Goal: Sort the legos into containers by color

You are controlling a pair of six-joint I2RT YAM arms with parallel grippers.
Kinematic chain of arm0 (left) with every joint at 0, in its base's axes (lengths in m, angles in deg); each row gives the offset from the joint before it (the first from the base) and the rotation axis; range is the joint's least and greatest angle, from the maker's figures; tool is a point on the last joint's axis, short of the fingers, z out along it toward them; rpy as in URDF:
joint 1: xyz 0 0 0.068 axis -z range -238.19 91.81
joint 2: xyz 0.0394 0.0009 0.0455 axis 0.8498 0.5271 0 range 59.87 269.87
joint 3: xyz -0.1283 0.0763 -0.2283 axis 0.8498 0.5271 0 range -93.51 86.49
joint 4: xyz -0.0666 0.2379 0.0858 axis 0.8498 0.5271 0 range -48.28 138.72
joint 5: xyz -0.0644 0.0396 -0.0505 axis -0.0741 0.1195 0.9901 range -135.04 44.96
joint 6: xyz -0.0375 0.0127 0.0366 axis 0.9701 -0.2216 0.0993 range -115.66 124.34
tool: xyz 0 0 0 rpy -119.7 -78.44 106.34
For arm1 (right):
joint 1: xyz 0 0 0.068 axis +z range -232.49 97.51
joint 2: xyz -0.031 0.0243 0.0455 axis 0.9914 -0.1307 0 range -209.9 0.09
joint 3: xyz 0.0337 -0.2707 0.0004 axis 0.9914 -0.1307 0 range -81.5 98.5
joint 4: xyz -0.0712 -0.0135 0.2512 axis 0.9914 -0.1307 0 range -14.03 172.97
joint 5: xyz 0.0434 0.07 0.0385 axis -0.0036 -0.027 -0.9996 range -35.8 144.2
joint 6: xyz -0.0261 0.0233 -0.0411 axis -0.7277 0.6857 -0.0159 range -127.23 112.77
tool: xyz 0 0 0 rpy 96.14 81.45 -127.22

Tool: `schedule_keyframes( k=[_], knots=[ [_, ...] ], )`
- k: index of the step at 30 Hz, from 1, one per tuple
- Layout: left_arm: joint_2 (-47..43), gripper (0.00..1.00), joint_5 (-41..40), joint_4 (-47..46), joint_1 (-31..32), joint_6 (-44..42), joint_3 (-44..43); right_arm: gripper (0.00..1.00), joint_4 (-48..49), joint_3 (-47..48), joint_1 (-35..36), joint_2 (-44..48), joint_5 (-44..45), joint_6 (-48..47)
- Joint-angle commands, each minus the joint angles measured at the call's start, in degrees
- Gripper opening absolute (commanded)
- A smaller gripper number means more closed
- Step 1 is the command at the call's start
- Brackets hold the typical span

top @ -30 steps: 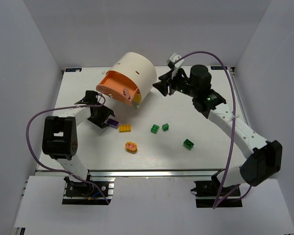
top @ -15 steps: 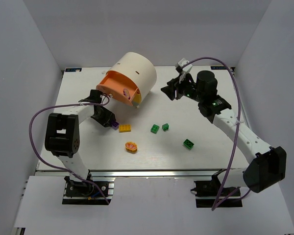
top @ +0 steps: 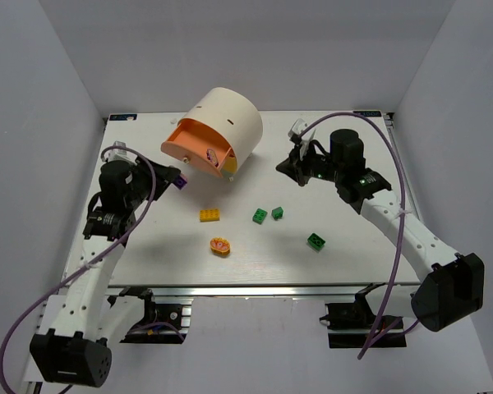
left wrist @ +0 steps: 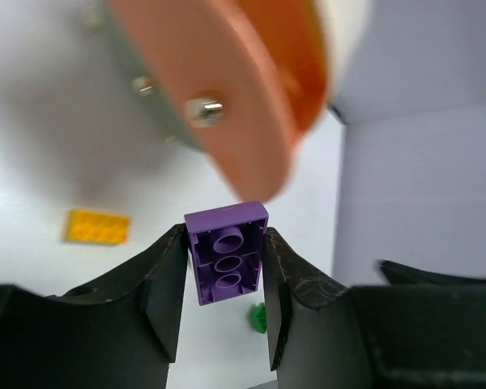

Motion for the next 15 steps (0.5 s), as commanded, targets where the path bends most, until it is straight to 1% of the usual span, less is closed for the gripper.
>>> schedule_keyframes(
  k=[1, 3, 10, 12, 15],
  knots=[
    [1.3, 0.0, 6.4, -8.6, -0.2, -1.8, -1.4, 0.0, -3.0, -1.1, -0.2, 0.9, -4.9, -4.2],
    [4.5, 0.0, 8.7, -10.8, 0.3, -1.5, -5.3, 0.0, -3.2, -1.1, -0.1, 0.8, -5.1, -4.7],
    [16.3, 0.02, 8.3, -19.3, 1.0, 2.3, -16.1, 0.0, -3.8, -0.6, -0.1, 0.4, -5.5, -5.1],
    [20.4, 0.02, 6.8, -18.2, 1.0, 3.2, -20.0, 0.0, -4.5, -0.7, -0.1, 0.4, -5.5, -5.4],
    [23.5, 0.05, 4.5, -14.8, 1.0, 3.8, -23.3, 0.0, -4.8, -1.0, -0.1, 0.9, -5.5, -5.5]
  ],
)
